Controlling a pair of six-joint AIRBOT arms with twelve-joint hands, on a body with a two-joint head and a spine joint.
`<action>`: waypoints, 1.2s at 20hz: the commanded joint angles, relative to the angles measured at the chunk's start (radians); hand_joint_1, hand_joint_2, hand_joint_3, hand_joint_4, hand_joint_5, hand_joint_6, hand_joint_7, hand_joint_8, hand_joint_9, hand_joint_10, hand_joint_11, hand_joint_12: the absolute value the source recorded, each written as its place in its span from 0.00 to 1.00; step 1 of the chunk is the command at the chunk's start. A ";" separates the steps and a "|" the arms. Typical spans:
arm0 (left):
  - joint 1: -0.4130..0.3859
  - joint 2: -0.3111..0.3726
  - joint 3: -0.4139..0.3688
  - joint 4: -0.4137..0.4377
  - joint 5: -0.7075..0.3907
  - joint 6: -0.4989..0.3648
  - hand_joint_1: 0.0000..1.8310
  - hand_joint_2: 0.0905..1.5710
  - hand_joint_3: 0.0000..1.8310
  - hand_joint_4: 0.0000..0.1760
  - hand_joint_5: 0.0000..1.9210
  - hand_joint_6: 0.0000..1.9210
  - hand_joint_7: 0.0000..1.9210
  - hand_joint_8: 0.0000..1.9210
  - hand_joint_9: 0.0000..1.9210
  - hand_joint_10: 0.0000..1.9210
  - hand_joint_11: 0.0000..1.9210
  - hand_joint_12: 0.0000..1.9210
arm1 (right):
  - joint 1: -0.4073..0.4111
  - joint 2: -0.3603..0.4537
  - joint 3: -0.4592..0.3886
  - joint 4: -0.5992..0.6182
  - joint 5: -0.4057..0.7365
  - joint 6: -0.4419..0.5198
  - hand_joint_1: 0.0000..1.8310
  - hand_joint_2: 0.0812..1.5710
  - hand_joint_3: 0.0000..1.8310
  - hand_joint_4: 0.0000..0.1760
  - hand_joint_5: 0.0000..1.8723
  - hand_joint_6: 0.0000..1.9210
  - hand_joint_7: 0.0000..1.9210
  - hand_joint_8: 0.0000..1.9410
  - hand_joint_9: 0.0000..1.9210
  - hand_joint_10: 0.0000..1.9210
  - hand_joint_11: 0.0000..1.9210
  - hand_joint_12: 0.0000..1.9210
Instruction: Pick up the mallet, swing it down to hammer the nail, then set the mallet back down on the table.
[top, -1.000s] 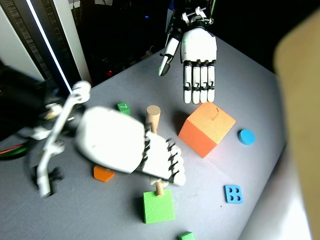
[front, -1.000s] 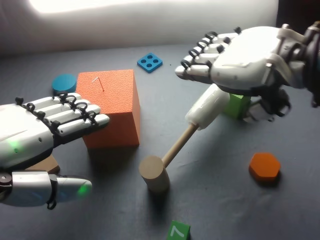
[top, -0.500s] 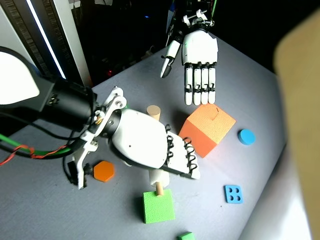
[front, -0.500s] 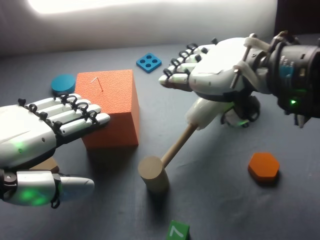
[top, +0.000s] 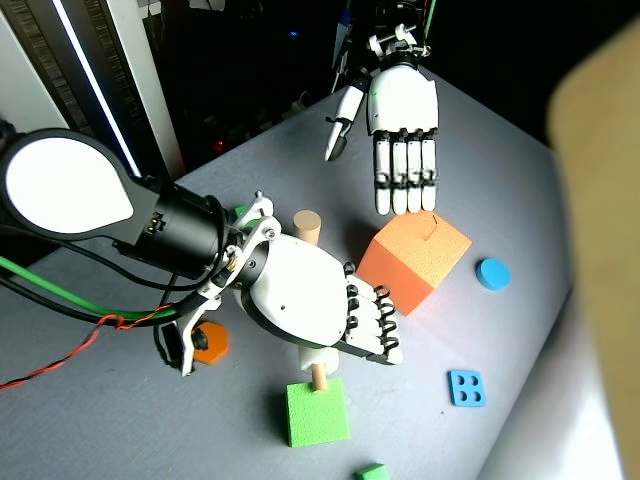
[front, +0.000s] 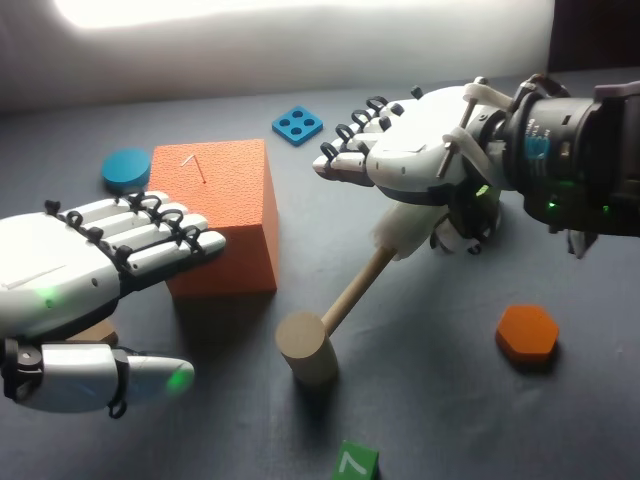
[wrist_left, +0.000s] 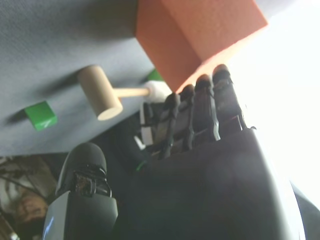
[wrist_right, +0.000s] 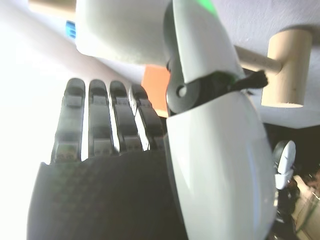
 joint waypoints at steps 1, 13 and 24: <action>-0.011 -0.001 0.009 -0.012 -0.100 -0.001 0.00 0.78 0.00 0.00 0.00 0.00 0.00 0.00 0.00 0.00 0.00 0.00 | 0.001 0.001 0.006 -0.025 0.048 -0.010 0.73 0.59 0.00 0.00 0.00 0.00 0.00 0.00 0.00 0.00 0.00 0.00; -0.011 -0.015 0.015 -0.012 -0.067 -0.036 0.00 0.78 0.00 0.00 0.00 0.00 0.00 0.00 0.00 0.00 0.00 0.00 | -0.047 -0.072 0.093 -0.024 0.063 -0.015 0.70 0.61 0.00 0.00 0.00 0.00 0.00 0.00 0.00 0.00 0.00 0.00; -0.012 -0.014 0.005 -0.012 -0.060 -0.045 0.00 0.78 0.00 0.00 0.00 0.00 0.00 0.00 0.00 0.00 0.00 0.00 | -0.068 -0.111 0.161 -0.024 0.097 -0.001 0.66 0.57 0.00 0.00 0.00 0.00 0.00 0.00 0.00 0.00 0.00 0.00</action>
